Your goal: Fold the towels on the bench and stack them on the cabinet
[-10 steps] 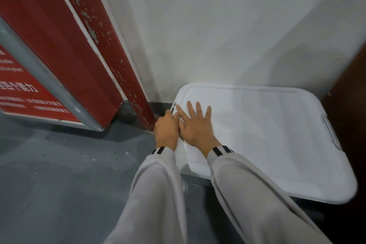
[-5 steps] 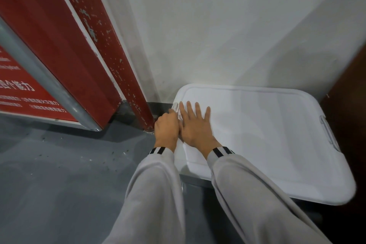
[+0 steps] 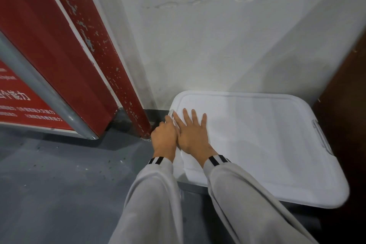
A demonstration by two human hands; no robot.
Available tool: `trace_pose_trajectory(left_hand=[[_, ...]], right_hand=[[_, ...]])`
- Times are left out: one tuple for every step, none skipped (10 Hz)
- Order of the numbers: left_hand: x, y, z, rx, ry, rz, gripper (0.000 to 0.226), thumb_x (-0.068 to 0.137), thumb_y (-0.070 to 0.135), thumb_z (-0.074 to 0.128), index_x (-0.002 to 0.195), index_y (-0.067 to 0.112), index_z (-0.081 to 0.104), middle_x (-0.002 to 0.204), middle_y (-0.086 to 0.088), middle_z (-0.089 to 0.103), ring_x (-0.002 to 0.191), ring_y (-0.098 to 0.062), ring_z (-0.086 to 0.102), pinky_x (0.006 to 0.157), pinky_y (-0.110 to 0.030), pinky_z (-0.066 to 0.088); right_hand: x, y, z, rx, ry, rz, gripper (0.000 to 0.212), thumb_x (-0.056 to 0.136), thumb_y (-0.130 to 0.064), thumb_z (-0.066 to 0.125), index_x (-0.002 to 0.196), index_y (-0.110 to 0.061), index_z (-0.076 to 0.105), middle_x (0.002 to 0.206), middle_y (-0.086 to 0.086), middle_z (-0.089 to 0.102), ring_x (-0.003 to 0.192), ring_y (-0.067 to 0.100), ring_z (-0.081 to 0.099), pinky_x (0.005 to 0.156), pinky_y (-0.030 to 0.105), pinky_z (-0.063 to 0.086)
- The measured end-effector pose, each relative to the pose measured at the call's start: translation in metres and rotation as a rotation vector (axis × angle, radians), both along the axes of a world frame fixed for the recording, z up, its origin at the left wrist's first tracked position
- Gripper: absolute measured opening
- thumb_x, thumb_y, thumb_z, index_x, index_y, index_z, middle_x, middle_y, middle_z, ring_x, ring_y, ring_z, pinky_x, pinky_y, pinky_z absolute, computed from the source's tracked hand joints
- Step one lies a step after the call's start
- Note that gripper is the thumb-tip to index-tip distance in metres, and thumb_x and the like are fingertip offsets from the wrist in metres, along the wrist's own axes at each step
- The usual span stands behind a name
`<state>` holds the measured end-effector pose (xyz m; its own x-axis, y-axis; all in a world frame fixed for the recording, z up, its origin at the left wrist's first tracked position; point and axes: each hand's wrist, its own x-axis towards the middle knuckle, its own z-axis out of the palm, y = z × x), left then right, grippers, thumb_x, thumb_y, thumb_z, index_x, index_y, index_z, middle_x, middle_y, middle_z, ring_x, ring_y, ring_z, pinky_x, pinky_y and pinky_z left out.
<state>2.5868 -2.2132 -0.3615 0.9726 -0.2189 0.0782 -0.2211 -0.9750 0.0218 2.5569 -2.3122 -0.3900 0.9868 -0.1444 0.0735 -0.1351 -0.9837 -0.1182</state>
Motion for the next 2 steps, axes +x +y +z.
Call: trace_pose_trajectory(left_hand=[[0.0, 0.001, 0.0, 0.007, -0.027, -0.005, 0.035, 0.105, 0.025, 0.047, 0.137, 0.011, 0.042, 0.116, -0.012, 0.067, 0.1, -0.03, 0.069, 0.08, -0.039, 0.056], [-0.002, -0.002, 0.004, 0.051, -0.091, -0.028, 0.042, 0.105, 0.031, 0.045, 0.142, 0.01, 0.041, 0.129, -0.012, 0.061, 0.117, -0.032, 0.061, 0.097, -0.043, 0.051]], right_hand=[[-0.005, 0.007, 0.004, 0.058, 0.021, -0.109, 0.065, 0.105, -0.057, 0.009, 0.163, -0.032, -0.004, 0.172, 0.006, -0.005, 0.157, 0.036, -0.009, 0.119, 0.066, -0.005], [-0.013, 0.01, 0.018, 0.141, 0.052, -0.176, 0.062, 0.108, -0.05, 0.014, 0.164, -0.028, 0.002, 0.171, 0.012, -0.001, 0.157, 0.039, -0.005, 0.121, 0.066, -0.002]])
